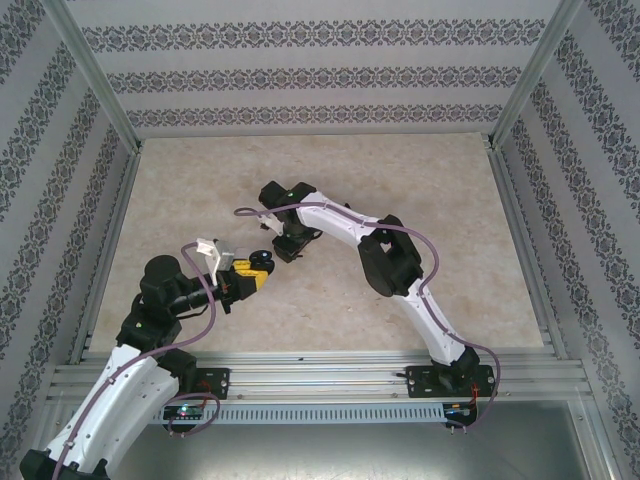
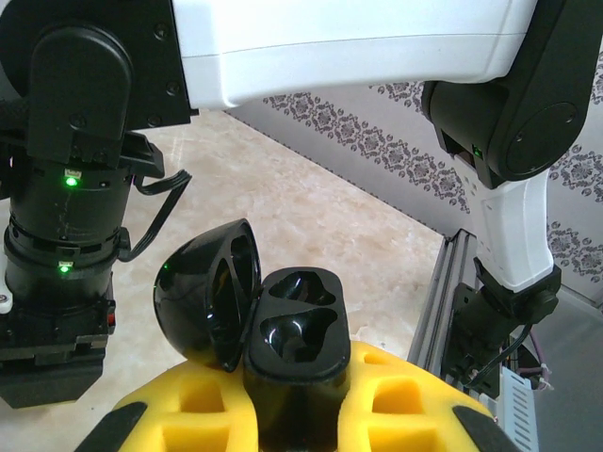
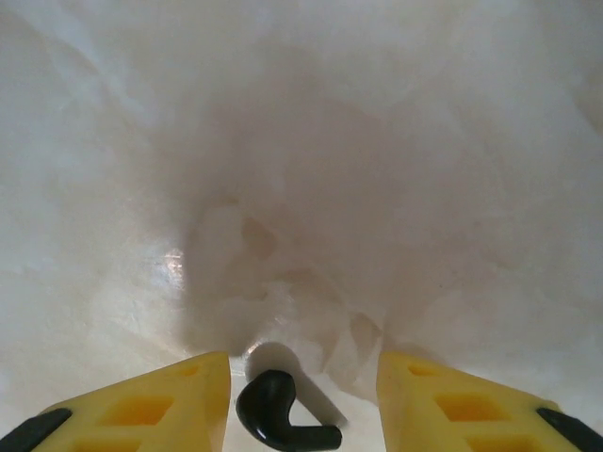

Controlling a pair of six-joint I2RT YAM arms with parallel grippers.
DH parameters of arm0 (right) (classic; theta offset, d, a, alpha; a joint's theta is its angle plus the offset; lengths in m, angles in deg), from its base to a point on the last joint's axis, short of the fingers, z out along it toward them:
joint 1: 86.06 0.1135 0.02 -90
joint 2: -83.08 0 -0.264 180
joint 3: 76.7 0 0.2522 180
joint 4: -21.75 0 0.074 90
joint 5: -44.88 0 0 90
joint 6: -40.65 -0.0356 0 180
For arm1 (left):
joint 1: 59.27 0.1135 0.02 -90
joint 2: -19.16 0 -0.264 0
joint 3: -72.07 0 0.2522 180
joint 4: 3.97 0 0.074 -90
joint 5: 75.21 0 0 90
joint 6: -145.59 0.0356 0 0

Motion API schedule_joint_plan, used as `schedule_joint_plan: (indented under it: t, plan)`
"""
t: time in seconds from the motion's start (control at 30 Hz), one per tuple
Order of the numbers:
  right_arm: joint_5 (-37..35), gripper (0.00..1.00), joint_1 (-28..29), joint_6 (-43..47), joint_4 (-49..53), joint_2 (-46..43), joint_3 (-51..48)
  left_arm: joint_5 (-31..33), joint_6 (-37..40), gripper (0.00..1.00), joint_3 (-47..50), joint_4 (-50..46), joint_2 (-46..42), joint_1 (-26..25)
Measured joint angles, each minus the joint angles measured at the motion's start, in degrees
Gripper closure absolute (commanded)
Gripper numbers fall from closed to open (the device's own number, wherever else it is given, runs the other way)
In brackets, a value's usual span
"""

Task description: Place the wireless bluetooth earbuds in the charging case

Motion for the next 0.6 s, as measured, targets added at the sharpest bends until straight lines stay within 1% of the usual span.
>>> schedule_joint_plan:
  t: [0.33, 0.6]
  plan:
    - [1.0, 0.58, 0.9, 0.4, 2.3, 0.9, 1.5, 0.0, 0.0, 1.0, 0.0, 0.0, 0.3, 0.0]
    - [1.1, 0.64, 1.1, 1.5, 3.5, 1.6, 1.6, 0.0, 0.0, 1.0, 0.0, 0.0, 0.3, 0.0]
